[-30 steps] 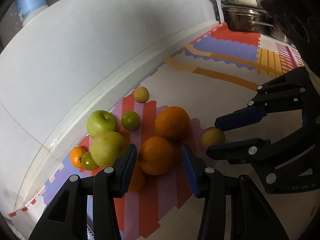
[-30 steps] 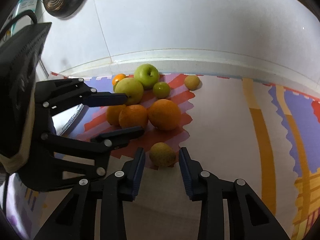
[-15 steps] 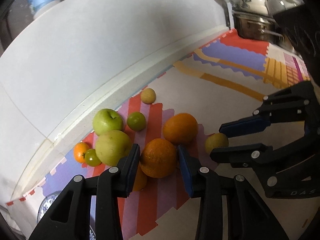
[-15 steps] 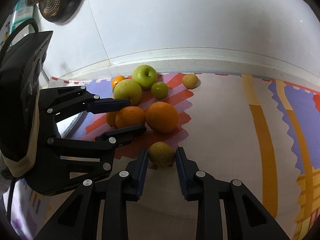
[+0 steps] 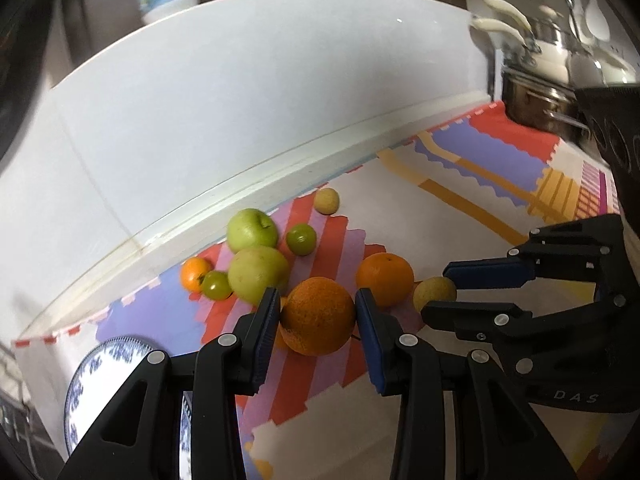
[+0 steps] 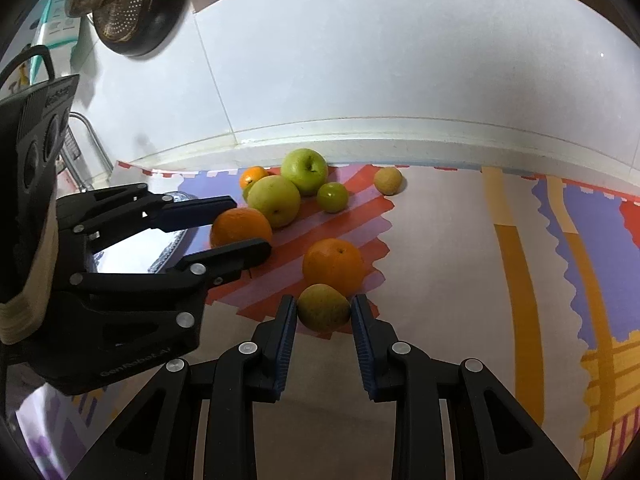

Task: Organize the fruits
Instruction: 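Carry the orange with the left tool while the right tool carries the yellow fruit over the plate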

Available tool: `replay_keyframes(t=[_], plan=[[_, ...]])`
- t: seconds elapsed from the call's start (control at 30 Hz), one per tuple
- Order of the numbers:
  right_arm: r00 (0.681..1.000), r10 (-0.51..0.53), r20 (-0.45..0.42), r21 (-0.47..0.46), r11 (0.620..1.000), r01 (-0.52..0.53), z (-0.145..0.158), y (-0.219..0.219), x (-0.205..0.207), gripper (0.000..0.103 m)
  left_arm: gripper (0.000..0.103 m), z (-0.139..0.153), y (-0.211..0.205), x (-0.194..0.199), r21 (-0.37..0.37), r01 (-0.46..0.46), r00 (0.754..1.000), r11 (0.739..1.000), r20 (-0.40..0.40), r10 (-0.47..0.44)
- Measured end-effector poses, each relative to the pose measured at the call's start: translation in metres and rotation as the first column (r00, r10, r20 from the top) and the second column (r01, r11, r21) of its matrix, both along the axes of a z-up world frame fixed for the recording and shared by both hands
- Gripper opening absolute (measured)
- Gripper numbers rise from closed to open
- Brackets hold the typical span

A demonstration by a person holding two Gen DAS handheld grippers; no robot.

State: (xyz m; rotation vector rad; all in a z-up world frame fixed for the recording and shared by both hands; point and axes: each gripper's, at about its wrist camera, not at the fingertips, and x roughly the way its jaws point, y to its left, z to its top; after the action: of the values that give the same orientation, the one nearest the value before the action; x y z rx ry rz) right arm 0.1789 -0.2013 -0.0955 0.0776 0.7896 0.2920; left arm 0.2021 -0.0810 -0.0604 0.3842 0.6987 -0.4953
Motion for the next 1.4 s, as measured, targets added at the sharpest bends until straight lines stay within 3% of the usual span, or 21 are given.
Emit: replay_keyframes(t=[0.27,0.5,0.7,1.0,1.23,1.4], plan=[[0.999,0.032,0.033,-0.01,0.999,-0.032,0.017,0.014,-0.013,0.029,0.038,0.02,0.026,-0.018,-0.084,-0.112,0.994,0.99,0.005,0.113],[0.991,0.097,0.086,-0.008,0.995,-0.097,0.041,0.039,-0.018,0.029,0.039,0.041,0.059,-0.031,-0.158,-0.238,0.97,0.958,0.014,0.243],[0.975,0.189,0.114,-0.005,0.982,-0.19,0.055,0.073,-0.011,0.029,0.039,0.043,0.105,-0.04,-0.183,-0.361,0.93,0.914,0.003,0.368],[0.934,0.335,0.126,-0.015,0.942,-0.336,0.057,0.141,0.005,0.029,0.039,0.038,0.171,-0.049,-0.172,-0.527,0.845,0.832,-0.004,0.535],[0.906,0.416,0.085,-0.02,0.909,-0.416,0.043,0.181,0.022,0.029,0.039,0.017,0.204,-0.045,-0.157,-0.601,0.799,0.784,-0.069,0.598],[0.89,0.454,0.047,-0.03,0.891,-0.453,0.026,0.204,0.035,0.029,0.038,-0.001,0.218,-0.041,-0.135,-0.631,0.776,0.764,-0.114,0.62]])
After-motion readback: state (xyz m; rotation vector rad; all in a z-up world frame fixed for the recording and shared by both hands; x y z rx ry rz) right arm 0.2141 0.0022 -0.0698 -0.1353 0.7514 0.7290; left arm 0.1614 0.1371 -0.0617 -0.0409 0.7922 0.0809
